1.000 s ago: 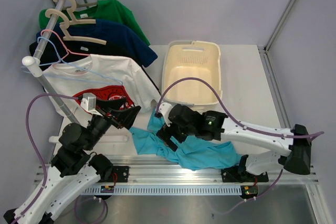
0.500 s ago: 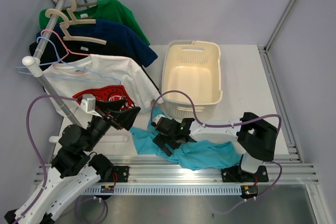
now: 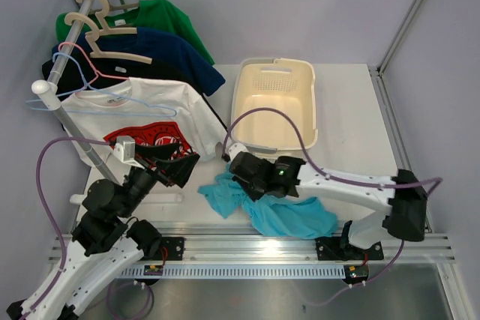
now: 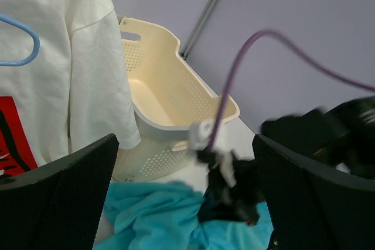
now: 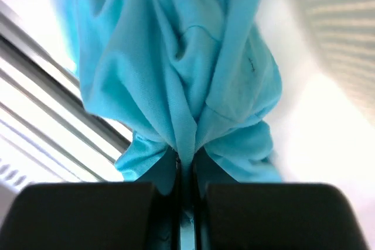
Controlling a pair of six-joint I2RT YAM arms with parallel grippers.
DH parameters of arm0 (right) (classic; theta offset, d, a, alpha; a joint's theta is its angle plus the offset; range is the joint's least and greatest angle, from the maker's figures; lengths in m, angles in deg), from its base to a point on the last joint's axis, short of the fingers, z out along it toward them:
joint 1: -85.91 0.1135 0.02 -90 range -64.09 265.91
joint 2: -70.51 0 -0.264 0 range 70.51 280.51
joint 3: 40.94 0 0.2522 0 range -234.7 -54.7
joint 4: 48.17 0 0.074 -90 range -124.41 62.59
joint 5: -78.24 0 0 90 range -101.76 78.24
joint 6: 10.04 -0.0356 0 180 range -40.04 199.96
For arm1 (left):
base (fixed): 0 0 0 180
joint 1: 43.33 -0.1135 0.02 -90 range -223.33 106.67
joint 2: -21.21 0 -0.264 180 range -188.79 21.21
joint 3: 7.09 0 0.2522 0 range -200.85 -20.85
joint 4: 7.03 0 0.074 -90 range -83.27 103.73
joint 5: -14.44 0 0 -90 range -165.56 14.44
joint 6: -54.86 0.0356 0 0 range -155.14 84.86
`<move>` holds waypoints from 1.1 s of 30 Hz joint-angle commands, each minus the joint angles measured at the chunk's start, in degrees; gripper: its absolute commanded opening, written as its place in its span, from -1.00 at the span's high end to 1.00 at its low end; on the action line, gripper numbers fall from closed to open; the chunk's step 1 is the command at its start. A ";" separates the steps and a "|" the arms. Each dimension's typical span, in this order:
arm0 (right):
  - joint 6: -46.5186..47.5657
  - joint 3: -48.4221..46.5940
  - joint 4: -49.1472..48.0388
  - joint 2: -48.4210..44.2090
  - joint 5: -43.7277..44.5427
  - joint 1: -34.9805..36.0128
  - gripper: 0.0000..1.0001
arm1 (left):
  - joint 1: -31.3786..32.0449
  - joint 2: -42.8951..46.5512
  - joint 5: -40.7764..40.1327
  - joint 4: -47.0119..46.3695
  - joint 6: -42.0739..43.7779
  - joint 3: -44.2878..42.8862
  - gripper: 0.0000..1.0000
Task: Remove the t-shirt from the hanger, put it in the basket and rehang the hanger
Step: Place the T-shirt in the bin.
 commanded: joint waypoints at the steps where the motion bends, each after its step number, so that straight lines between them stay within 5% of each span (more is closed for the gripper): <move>1: -0.01 -11.18 11.20 -11.38 10.96 -0.17 1.00 | -0.13 2.10 0.20 -0.71 -0.27 -2.43 -0.98; 10: 13.33 -45.80 15.74 -11.84 12.47 -8.17 1.00 | -0.13 2.29 0.38 -1.23 -1.15 -2.62 -0.98; 14: 16.77 -65.39 17.04 -3.43 8.95 -14.58 1.00 | -0.13 0.26 -1.29 -0.88 0.61 -1.39 -0.98; 18: 25.71 -83.33 11.54 3.98 14.29 -15.99 1.00 | -0.13 -1.32 -1.56 -1.76 0.17 0.54 -0.98; 25: 38.12 -78.18 -10.89 6.79 21.06 -22.32 1.00 | -0.13 -2.73 0.28 -5.19 -1.24 3.98 -0.98; 33: 34.53 -79.67 -12.48 11.81 11.95 -33.39 1.00 | -0.13 -4.14 3.72 -4.49 -0.88 3.27 -0.98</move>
